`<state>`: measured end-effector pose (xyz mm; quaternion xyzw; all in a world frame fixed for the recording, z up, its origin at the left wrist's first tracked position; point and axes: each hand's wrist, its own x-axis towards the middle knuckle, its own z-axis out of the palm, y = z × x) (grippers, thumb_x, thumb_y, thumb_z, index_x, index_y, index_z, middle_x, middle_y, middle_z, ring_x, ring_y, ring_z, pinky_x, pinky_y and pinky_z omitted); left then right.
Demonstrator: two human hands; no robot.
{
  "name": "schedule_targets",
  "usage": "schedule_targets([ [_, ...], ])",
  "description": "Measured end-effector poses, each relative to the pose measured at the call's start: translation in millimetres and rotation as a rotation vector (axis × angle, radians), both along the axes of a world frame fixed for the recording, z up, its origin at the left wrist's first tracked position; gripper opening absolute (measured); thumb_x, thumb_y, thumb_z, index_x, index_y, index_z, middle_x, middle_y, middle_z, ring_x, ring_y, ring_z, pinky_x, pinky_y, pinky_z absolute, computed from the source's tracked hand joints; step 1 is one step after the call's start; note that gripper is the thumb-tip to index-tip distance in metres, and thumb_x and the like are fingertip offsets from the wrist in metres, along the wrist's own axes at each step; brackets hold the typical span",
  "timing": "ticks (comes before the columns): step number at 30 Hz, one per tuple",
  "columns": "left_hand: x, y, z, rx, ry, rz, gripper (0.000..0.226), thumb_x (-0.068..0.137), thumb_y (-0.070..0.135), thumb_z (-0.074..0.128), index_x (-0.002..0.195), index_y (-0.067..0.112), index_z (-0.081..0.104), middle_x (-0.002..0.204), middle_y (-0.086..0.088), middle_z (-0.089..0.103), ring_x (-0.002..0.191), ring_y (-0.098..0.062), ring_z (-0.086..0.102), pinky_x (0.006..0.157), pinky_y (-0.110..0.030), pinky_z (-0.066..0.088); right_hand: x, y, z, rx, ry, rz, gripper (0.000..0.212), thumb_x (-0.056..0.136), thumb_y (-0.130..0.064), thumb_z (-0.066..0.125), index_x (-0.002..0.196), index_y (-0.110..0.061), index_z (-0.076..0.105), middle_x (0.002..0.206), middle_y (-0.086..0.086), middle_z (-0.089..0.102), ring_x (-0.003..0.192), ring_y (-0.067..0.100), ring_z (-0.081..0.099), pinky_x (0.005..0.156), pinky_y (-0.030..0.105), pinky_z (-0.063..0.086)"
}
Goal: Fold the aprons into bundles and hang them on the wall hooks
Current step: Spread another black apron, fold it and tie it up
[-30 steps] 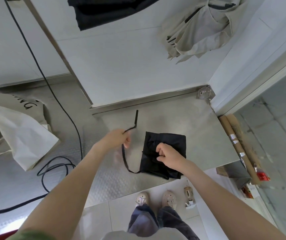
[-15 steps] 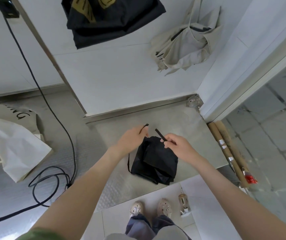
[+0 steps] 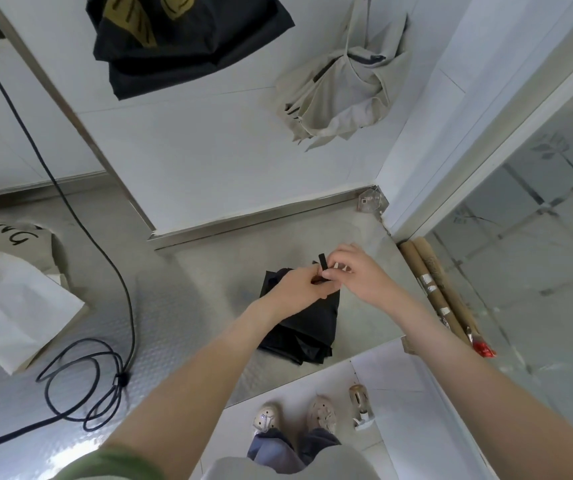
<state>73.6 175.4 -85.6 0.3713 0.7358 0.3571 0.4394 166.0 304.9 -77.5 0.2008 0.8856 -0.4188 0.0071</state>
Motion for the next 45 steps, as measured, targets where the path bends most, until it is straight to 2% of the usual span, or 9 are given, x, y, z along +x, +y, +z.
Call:
schedule_targets([
  [6, -1.0, -2.5, -5.6, 0.025, -0.038, 0.029, 0.022, 0.097, 0.028, 0.051, 0.087, 0.016, 0.066, 0.072, 0.004, 0.063, 0.07, -0.003, 0.053, 0.066, -0.017, 0.036, 6.4, -6.7, 0.2, -0.207, 0.044, -0.094, 0.02, 0.085, -0.008, 0.068, 0.073, -0.017, 0.056, 0.067, -0.001, 0.06, 0.066, 0.005, 0.05, 0.066, 0.018, 0.037],
  [10, -2.8, -5.3, -8.1, 0.013, -0.078, 0.081, 0.03, 0.099, 0.032, 0.046, 0.081, 0.016, 0.064, 0.07, 0.007, 0.064, 0.062, -0.008, 0.05, 0.066, -0.02, 0.039, 14.8, -5.4, -8.1, -0.317, -0.079, -0.047, 0.013, 0.092, -0.015, 0.06, 0.105, -0.02, 0.059, 0.095, -0.005, 0.064, 0.083, 0.002, 0.055, 0.069, 0.011, 0.039],
  [18, -19.0, -2.8, -7.6, -0.025, -0.029, 0.076, 0.031, 0.1, 0.028, 0.046, 0.082, 0.013, 0.065, 0.075, 0.002, 0.068, 0.066, -0.007, 0.057, 0.067, -0.017, 0.045, 20.3, -9.4, -17.9, -0.321, -0.241, -0.013, 0.02, 0.095, -0.004, 0.051, 0.078, -0.006, 0.06, 0.065, 0.002, 0.055, 0.053, 0.013, 0.055, 0.061, 0.031, 0.046],
  [23, -21.6, 0.6, -7.8, 0.015, -0.108, 0.011, 0.02, 0.097, 0.018, 0.051, 0.088, 0.012, 0.067, 0.073, 0.0, 0.068, 0.067, -0.006, 0.06, 0.067, -0.016, 0.048, 16.7, -17.4, -16.3, -0.622, -0.32, -0.049, 0.012, 0.092, -0.004, 0.055, 0.101, -0.011, 0.059, 0.074, 0.014, 0.067, 0.066, 0.026, 0.069, 0.066, 0.036, 0.058],
  [27, -22.6, -1.9, -4.6, 0.022, -0.147, -0.075, 0.02, 0.096, 0.013, 0.054, 0.079, 0.019, 0.063, 0.075, 0.004, 0.068, 0.07, -0.006, 0.061, 0.07, -0.02, 0.049, 9.5, -18.9, -23.0, -0.393, -0.398, -0.12, 0.012, 0.092, -0.017, 0.059, 0.097, -0.007, 0.061, 0.069, 0.01, 0.068, 0.058, 0.021, 0.068, 0.061, 0.032, 0.058],
  [32, -22.0, -6.7, -3.4, 0.004, -0.182, -0.087, 0.017, 0.093, 0.01, 0.058, 0.078, 0.017, 0.062, 0.081, -0.004, 0.07, 0.076, -0.012, 0.062, 0.075, -0.023, 0.051, 2.8, -17.4, -20.7, -0.03, -0.368, -0.059, 0.029, 0.086, -0.007, 0.051, 0.058, -0.012, 0.056, 0.067, -0.001, 0.051, 0.064, 0.016, 0.052, 0.055, 0.021, 0.036],
  [37, -21.0, -3.9, 2.0, 0.022, -0.194, -0.038, 0.017, 0.093, 0.004, 0.056, 0.079, 0.014, 0.058, 0.081, -0.005, 0.069, 0.075, -0.012, 0.064, 0.072, -0.021, 0.051, 5.6, -12.4, -17.9, -0.682, -0.203, -0.213, 0.013, 0.064, -0.022, 0.05, 0.071, -0.017, 0.06, 0.083, 0.0, 0.055, 0.087, 0.014, 0.049, 0.079, 0.028, 0.034],
  [39, -19.0, -3.5, 3.3, 0.04, -0.234, -0.013, 0.016, 0.093, 0.003, 0.056, 0.08, 0.012, 0.057, 0.081, -0.005, 0.068, 0.074, -0.011, 0.065, 0.072, -0.02, 0.053, 10.7, -8.5, -21.3, -0.805, -0.086, -0.221, 0.013, 0.082, -0.024, 0.054, 0.078, -0.018, 0.064, 0.086, -0.003, 0.063, 0.094, 0.012, 0.054, 0.09, 0.03, 0.035],
  [45, -13.3, -6.8, -5.1, 0.083, -0.339, 0.165, 0.019, 0.095, 0.011, 0.058, 0.076, 0.013, 0.054, 0.088, -0.006, 0.07, 0.083, -0.017, 0.065, 0.081, -0.028, 0.054, 13.1, -8.0, -30.0, -1.199, 0.233, -0.562, 0.028, 0.101, -0.01, 0.038, 0.078, -0.007, 0.053, 0.071, 0.005, 0.067, 0.079, 0.019, 0.065, 0.081, 0.03, 0.05],
])
